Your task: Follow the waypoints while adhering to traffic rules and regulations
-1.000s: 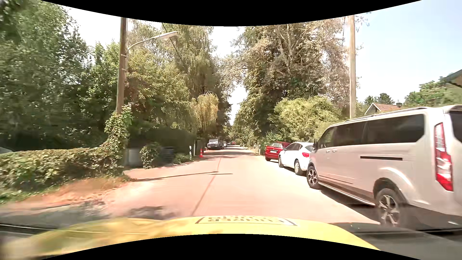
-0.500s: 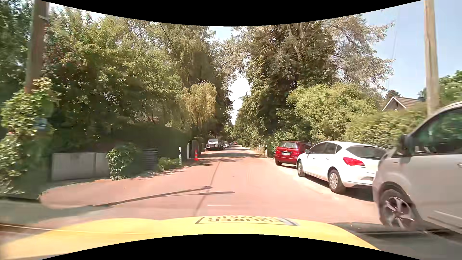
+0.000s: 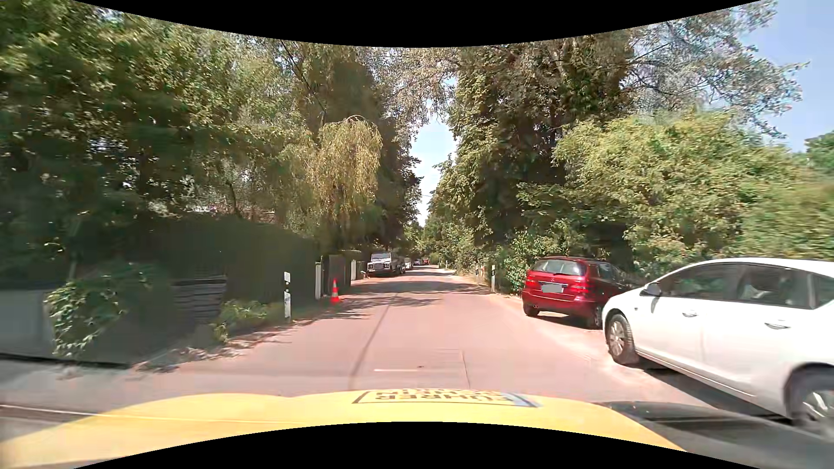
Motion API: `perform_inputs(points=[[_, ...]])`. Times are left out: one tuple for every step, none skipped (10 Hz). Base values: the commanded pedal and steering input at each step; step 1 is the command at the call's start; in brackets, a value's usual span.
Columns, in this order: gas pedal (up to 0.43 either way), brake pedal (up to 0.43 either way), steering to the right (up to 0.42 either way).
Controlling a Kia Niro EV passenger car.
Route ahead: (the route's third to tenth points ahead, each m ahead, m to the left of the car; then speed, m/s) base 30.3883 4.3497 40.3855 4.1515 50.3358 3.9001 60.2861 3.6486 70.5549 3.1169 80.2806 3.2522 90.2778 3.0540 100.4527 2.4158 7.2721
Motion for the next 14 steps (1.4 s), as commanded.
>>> perform_inputs(points=[[0.028,0.0,0.004],[0.028,0.0,0.005],[0.028,0.0,0.005],[0.02,0.0,0.005],[0.02,0.0,0.005],[0.02,0.0,0.005],[0.02,0.0,0.005],[0.02,0.0,0.005],[0.02,0.0,0.004],[0.02,0.0,0.004],[0.02,0.0,0.004],[0.02,0.0,0.004],[0.02,0.0,0.003],[0.02,0.0,0.0]])
